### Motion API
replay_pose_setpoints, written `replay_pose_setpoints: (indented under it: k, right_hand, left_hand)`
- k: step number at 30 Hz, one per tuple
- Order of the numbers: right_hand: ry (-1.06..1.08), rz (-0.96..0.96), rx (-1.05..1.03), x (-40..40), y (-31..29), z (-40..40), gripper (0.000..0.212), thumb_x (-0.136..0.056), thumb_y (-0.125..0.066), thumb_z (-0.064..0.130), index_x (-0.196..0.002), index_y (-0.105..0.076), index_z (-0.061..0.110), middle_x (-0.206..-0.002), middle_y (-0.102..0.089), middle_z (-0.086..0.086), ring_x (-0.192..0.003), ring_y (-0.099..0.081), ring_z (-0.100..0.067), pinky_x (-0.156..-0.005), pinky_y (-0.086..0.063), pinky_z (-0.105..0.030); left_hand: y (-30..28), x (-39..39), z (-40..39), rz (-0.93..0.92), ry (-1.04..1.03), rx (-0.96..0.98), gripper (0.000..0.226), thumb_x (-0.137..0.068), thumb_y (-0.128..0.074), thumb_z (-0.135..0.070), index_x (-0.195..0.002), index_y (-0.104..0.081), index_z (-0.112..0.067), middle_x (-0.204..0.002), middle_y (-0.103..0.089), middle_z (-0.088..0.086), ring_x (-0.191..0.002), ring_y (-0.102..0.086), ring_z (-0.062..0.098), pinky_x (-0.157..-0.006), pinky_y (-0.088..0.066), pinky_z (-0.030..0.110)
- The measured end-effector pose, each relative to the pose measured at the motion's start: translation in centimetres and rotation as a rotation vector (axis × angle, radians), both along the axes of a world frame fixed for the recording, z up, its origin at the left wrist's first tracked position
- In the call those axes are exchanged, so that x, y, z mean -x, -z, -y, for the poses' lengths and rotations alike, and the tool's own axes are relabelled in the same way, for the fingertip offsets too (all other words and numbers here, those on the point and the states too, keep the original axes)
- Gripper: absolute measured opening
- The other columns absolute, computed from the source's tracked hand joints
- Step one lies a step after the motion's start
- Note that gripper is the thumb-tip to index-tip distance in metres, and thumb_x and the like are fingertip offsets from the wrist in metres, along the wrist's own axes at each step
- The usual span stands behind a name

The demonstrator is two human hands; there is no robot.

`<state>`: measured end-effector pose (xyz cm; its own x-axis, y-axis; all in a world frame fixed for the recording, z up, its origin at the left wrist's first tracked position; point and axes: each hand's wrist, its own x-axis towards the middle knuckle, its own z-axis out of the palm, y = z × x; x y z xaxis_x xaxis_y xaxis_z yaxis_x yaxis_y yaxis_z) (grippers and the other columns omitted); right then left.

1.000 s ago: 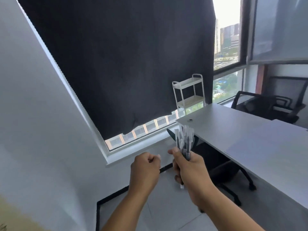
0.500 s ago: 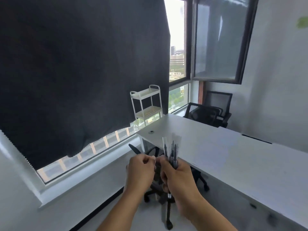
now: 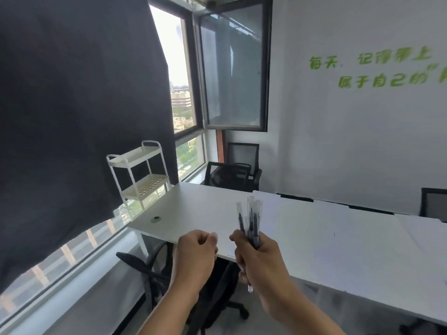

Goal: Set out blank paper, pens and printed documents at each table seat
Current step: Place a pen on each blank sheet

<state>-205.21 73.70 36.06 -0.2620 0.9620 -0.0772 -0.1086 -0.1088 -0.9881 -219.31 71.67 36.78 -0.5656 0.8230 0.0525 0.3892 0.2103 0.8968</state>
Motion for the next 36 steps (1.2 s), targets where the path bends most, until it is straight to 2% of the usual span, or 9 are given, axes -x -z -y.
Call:
replay_pose_setpoints:
  k: [7, 13, 19, 26, 36]
  right_hand:
    - [0.108, -0.028, 0.008, 0.7, 1.1, -7.4, 0.031, -0.109, -0.064, 0.034, -0.088, -0.053, 0.012, -0.063, -0.048, -0.004, -0.053, -0.035, -0.017, -0.052, -0.033, -0.034]
    - [0.164, -0.02, 0.017, 1.1, 1.4, -15.0, 0.031, -0.109, -0.062, 0.036, -0.091, -0.057, 0.012, -0.064, -0.048, -0.005, -0.055, -0.035, -0.018, -0.052, -0.034, -0.034]
    - [0.289, -0.006, 0.053, -1.1, 1.9, -20.9, 0.03, -0.108, -0.062, 0.039, -0.092, -0.059, 0.014, -0.062, -0.05, -0.003, -0.052, -0.038, -0.016, -0.051, -0.037, -0.031]
    - [0.46, 0.051, 0.093, -4.6, 4.4, -27.2, 0.03, -0.11, -0.061, 0.038, -0.089, -0.057, 0.017, -0.065, -0.05, -0.001, -0.055, -0.039, -0.014, -0.052, -0.039, -0.03]
    - [0.672, 0.1, 0.231, -8.5, 10.1, -33.2, 0.026, -0.108, -0.065, 0.037, -0.096, -0.061, 0.014, -0.066, -0.055, -0.001, -0.056, -0.042, -0.014, -0.053, -0.038, -0.031]
  left_hand:
    - [0.5, 1.6, -8.3, -0.037, 0.085, -0.008, 0.029, -0.107, -0.065, -0.032, -0.083, -0.076, -0.02, -0.075, -0.076, -0.005, -0.073, -0.074, 0.012, -0.065, -0.051, 0.024]
    - [1.1, 1.3, -16.8, -0.071, 0.147, -0.005, 0.028, -0.107, -0.066, -0.034, -0.083, -0.075, -0.024, -0.074, -0.075, -0.008, -0.072, -0.074, 0.008, -0.065, -0.05, 0.019]
    - [2.2, -1.1, -23.8, -0.092, 0.305, 0.049, 0.027, -0.109, -0.064, -0.033, -0.085, -0.073, -0.024, -0.078, -0.075, -0.009, -0.074, -0.074, 0.01, -0.066, -0.052, 0.016]
    - [3.7, -5.4, -32.2, -0.015, 0.501, 0.073, 0.026, -0.108, -0.064, -0.029, -0.086, -0.075, -0.019, -0.079, -0.076, -0.004, -0.075, -0.074, 0.013, -0.067, -0.052, 0.025]
    - [11.3, -9.7, -42.2, 0.12, 0.716, 0.212, 0.027, -0.106, -0.066, -0.031, -0.085, -0.077, -0.019, -0.075, -0.077, -0.006, -0.072, -0.074, 0.012, -0.073, -0.063, 0.035]
